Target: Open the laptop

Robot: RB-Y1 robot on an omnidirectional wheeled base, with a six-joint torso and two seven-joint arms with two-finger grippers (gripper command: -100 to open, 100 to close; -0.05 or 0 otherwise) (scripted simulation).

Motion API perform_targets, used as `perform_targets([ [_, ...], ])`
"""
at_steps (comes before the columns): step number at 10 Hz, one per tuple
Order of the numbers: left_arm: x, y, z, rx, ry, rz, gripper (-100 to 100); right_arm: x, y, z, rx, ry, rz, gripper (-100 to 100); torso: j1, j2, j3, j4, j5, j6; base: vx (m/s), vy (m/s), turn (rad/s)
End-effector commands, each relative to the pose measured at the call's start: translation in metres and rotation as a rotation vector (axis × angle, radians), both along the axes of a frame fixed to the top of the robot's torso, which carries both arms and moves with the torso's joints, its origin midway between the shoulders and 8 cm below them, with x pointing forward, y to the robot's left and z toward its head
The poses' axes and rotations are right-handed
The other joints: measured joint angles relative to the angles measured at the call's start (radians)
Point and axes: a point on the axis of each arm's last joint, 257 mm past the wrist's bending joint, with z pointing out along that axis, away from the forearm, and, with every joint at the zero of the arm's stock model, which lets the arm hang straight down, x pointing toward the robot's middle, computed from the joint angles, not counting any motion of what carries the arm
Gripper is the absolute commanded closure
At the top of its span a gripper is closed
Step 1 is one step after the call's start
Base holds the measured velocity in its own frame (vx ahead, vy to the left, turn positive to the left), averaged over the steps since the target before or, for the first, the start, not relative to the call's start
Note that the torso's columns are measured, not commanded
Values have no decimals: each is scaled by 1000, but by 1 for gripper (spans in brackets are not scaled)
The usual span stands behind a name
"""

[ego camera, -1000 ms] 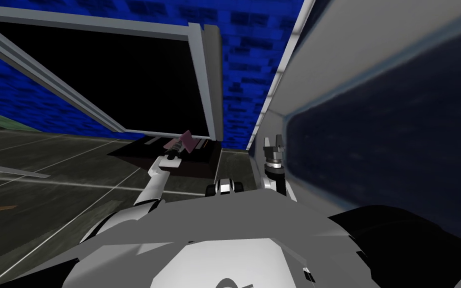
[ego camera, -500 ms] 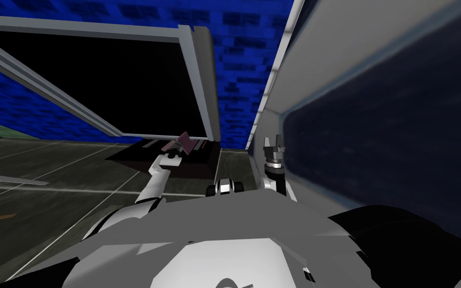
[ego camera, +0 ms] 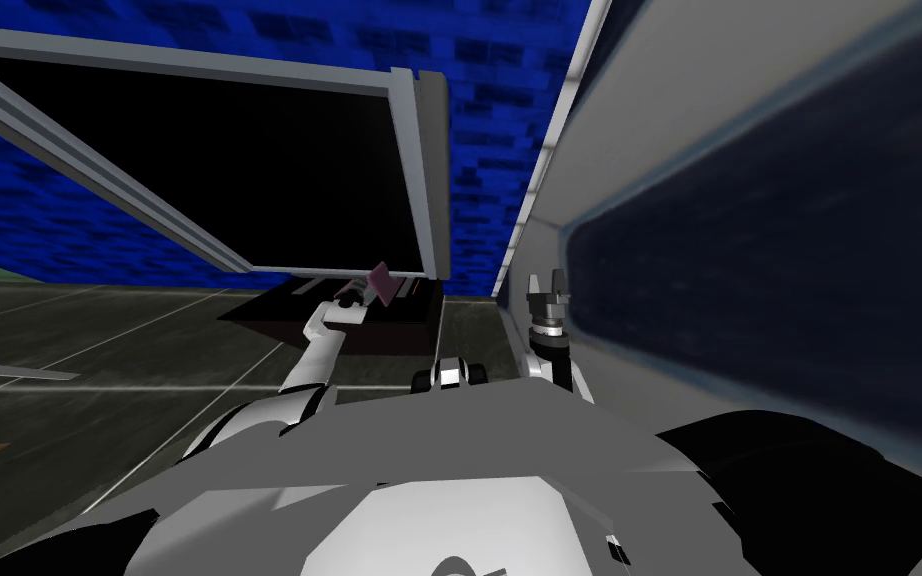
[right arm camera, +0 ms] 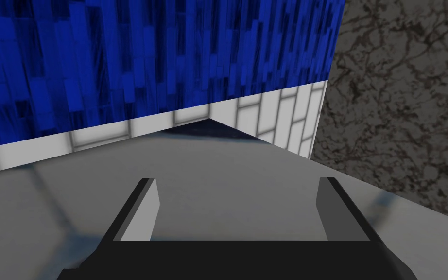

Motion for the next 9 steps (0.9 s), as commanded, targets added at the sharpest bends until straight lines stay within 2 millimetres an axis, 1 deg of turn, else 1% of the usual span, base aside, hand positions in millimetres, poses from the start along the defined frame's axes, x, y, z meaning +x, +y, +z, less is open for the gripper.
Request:
perform_targets([
  [1, 7, -6, 0, -68, 10, 16, 100, 0, 0, 0, 0, 0, 0, 0, 0, 1, 1, 0, 0, 0, -44, 122, -68],
  [2, 10, -9, 1, -93, 14, 21, 100, 0, 0, 0, 0, 0, 0, 0, 1, 1, 1, 0, 0, 0, -27, 127, -59],
  [3, 9, -7, 1, -76, 10, 16, 100, 0, 0, 0, 0, 0, 0, 0, 2, 0, 0, 0, 1, 0, -12, 58, -16],
  [4, 10, -13, 6, -45, -3, -9, -100, 0, 0, 0, 0, 0, 0, 0, -1, 0, 0, 0, 0, 0, -20, 7, -31],
  [7, 12, -24, 13, 6, -24, -49, -100, 0, 0, 0, 0, 0, 0, 0, -3, 3, 2, 1, 0, 4, -31, -8, -18],
  [9, 14, -34, 19, 50, -43, -86, -100, 0, 0, 0, 0, 0, 0, 0, -2, 2, 1, 0, 0, 3, -30, -17, -53],
])
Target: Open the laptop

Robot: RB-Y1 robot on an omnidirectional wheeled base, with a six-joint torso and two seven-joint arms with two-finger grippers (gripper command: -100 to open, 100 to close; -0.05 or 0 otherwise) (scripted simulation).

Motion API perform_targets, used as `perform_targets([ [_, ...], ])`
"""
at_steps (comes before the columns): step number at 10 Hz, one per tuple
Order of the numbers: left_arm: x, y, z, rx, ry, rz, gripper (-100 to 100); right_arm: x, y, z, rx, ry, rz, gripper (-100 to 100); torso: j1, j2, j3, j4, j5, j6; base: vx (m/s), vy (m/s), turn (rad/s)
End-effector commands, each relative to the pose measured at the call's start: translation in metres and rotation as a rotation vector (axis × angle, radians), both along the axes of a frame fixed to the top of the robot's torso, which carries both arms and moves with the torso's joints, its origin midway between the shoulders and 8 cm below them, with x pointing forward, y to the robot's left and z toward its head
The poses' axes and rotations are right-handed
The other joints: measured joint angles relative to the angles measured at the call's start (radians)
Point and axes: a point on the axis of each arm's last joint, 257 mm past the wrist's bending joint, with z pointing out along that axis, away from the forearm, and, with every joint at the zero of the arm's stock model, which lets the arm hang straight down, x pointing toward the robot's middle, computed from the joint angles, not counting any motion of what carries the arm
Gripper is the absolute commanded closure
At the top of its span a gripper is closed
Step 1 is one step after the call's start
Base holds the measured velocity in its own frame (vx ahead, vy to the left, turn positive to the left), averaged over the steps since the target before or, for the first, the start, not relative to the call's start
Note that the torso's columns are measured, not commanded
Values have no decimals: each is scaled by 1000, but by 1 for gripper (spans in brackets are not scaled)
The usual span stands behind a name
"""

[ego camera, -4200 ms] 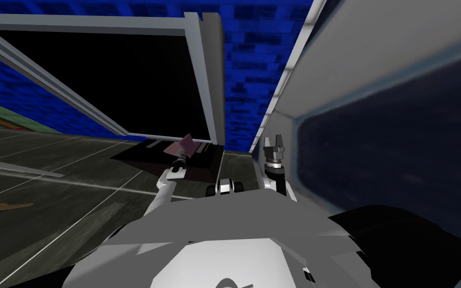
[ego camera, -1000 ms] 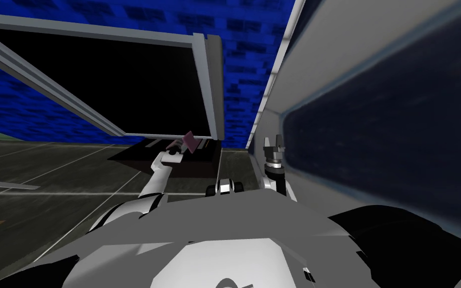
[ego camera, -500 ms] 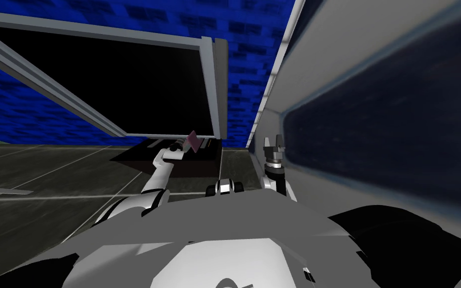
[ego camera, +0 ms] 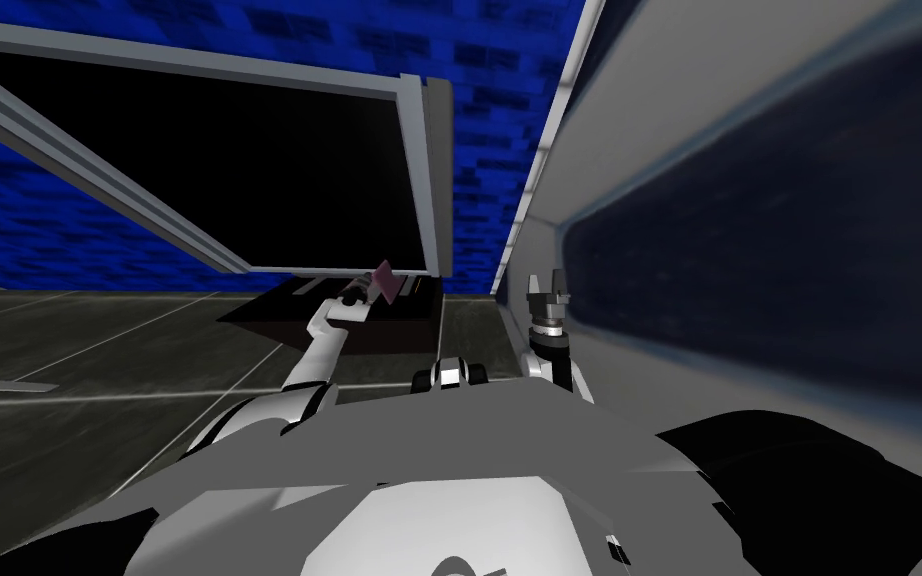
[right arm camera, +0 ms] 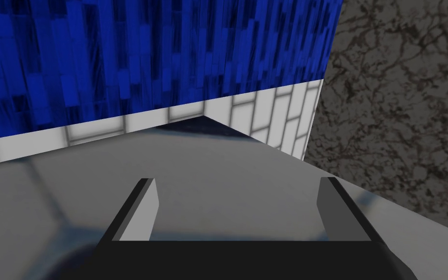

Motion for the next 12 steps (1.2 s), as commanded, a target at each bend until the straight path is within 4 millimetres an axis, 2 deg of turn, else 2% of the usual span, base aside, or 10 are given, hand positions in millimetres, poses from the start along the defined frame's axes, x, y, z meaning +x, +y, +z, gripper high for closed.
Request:
perform_targets([
  [1, 3, -17, 9, 55, -27, -51, -100, 0, 0, 0, 0, 0, 0, 0, 2, 0, 0, 0, 0, -2, -31, -20, -33],
  [3, 3, -28, 14, 98, -47, -88, -100, 0, 0, 0, 0, 0, 0, 0, 5, 0, 0, 0, 1, -3, -37, -17, -31],
  [5, 3, -24, 12, 86, -41, -78, -100, 0, 0, 0, 0, 0, 0, 0, 5, -1, -1, 0, 1, -3, -8, -4, -4],
  [6, 3, -24, 12, 86, -41, -78, 100, 0, 0, 0, 0, 0, 0, 0, 5, -2, -1, 0, 1, -3, 0, 0, 0],
  [9, 13, -35, 11, -44, -44, -60, 100, 0, 0, 0, 0, 0, 0, 0, 10, 1, 1, 1, 2, -3, -34, 150, -43],
  [12, 20, -45, 11, -147, -44, -49, 100, 0, 0, 0, 0, 0, 0, 0, 4, 1, 0, 1, 1, -3, -54, 199, -40],
])
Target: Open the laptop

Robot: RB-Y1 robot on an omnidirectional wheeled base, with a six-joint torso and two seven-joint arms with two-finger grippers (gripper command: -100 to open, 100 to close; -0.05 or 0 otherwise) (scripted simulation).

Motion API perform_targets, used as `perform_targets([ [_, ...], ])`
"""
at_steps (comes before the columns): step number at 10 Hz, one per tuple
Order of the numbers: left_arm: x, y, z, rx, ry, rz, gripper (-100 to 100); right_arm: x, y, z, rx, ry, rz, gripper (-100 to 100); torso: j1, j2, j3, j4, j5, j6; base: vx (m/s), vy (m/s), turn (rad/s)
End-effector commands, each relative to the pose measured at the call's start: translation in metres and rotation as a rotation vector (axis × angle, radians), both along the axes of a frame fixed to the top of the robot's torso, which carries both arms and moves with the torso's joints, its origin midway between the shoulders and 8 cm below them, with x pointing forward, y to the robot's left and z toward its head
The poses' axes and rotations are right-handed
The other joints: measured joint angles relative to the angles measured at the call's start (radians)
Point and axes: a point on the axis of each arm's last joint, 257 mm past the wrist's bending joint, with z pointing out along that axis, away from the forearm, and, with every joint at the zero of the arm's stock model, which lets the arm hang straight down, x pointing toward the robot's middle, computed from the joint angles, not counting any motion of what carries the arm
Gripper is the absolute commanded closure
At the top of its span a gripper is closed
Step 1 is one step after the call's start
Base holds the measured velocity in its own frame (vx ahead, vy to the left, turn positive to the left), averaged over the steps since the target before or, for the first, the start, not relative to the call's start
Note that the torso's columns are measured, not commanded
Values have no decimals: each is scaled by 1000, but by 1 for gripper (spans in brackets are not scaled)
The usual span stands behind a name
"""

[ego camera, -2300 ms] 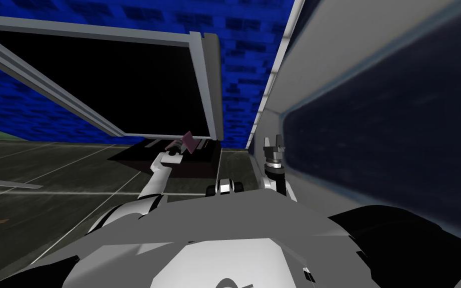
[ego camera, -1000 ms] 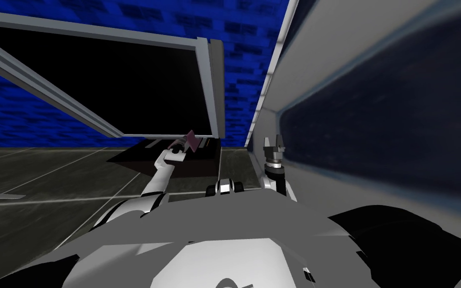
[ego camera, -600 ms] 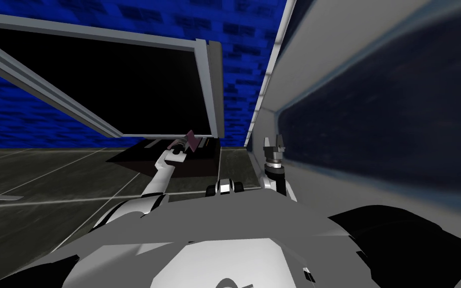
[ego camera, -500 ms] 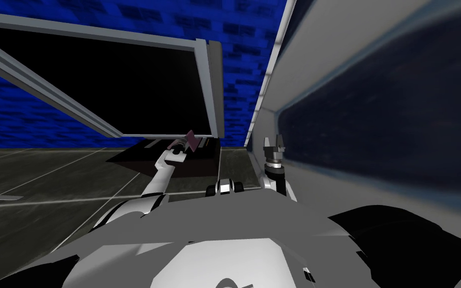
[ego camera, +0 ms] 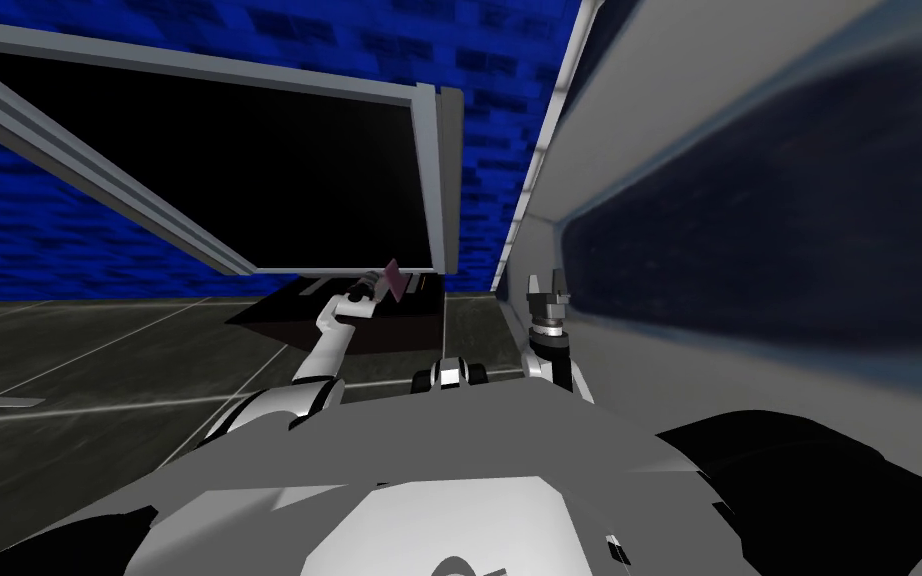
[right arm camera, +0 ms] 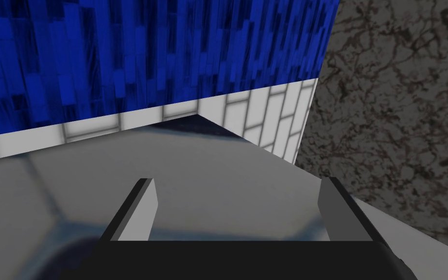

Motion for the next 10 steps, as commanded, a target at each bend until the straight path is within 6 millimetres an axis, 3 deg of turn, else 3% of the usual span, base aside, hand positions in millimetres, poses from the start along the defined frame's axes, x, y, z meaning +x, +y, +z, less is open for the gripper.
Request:
perform_targets([
  [1, 2, -3, 0, -35, 1, 3, 100, 0, 0, 0, 0, 0, 0, 0, -1, 0, 0, 0, 0, 0, -25, 85, -10],
  [2, -2, 0, 1, 12, -4, -3, -100, 0, 0, 0, 0, 0, 0, 0, -7, -2, -1, -1, -2, 0, 32, -59, 21],
  [8, -13, 7, 6, 186, -18, -34, -100, 0, 0, 0, 1, 0, 0, 0, 3, 0, 0, 0, 1, 0, 28, -144, 23],
  [10, -12, 7, 6, 168, -17, -31, -100, 0, 0, 0, 0, 0, 0, 0, 4, 0, 0, 0, 1, 0, 8, -40, 4],
])
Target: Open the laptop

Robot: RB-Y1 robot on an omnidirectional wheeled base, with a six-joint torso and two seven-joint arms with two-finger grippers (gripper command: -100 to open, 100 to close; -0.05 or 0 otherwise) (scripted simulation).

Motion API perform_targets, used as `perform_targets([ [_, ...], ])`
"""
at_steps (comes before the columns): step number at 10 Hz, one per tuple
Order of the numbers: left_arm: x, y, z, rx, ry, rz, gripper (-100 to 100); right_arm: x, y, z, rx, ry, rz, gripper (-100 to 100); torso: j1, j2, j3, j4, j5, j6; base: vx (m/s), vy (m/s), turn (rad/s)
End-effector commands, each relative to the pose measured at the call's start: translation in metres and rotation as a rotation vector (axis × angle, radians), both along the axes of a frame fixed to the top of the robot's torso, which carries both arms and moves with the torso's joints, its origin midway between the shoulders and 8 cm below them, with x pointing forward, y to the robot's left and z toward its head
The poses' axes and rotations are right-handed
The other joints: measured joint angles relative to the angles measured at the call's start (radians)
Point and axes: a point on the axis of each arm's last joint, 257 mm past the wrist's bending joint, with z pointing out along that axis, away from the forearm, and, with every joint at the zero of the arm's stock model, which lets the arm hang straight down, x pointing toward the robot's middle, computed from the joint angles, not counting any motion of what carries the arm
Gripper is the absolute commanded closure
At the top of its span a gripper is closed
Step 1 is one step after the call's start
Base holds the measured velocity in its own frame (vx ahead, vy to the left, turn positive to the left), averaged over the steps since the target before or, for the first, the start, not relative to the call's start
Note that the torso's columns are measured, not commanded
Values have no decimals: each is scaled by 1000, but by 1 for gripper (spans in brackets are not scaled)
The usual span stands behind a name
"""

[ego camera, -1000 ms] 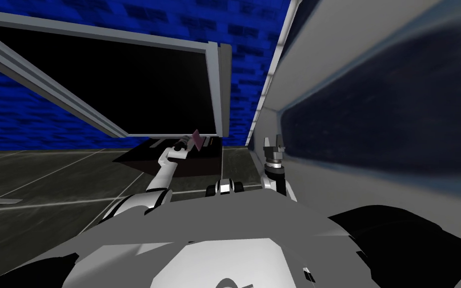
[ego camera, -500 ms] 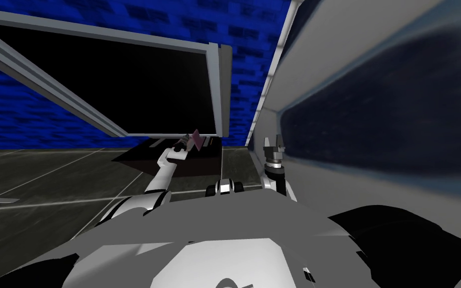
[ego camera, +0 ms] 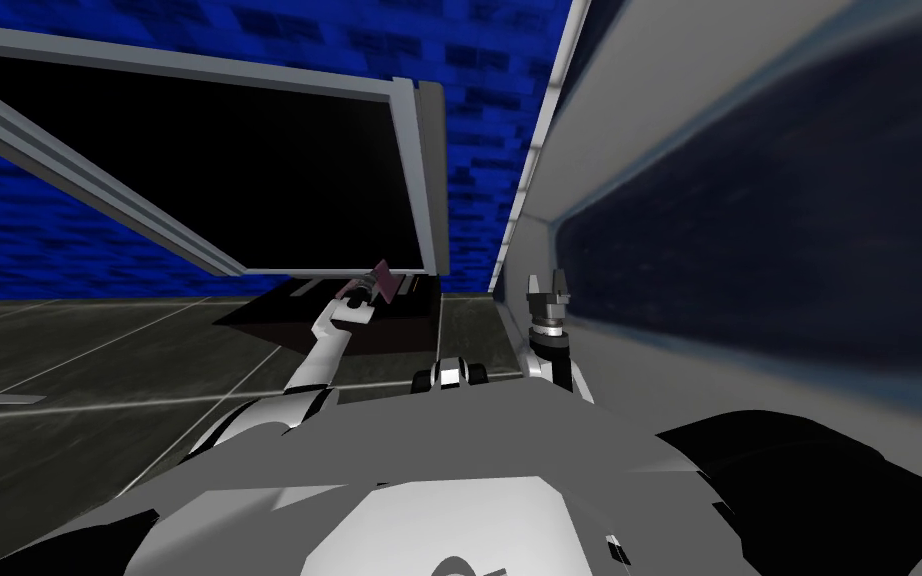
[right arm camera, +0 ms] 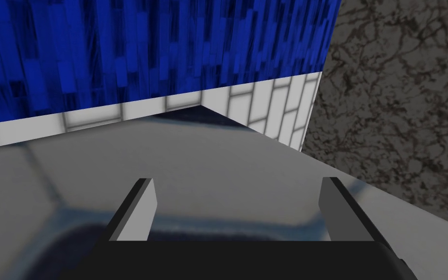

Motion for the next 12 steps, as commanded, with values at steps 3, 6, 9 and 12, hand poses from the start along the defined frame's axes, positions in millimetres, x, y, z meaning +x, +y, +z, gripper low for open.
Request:
perform_targets([
  [3, 6, -6, 1, -77, 0, 9, 100, 0, 0, 0, 0, 0, 0, 0, 2, 1, 1, 0, 0, 0, -20, 76, -28],
  [6, 15, -18, 1, -204, 2, 20, 100, 0, 0, 0, -1, 0, 0, 0, -1, -1, 0, 0, 0, 0, -36, 203, -37],
  [9, 12, -14, 1, -167, 0, 17, -100, 0, 0, 0, 0, 0, 0, 0, -11, -1, -1, 0, -3, 0, -19, 59, -3],
  [12, 6, -8, 1, -83, -2, 9, -100, 0, 0, 0, 0, 0, 0, 0, -9, -3, -2, -1, -3, 0, 45, -144, 31],
])
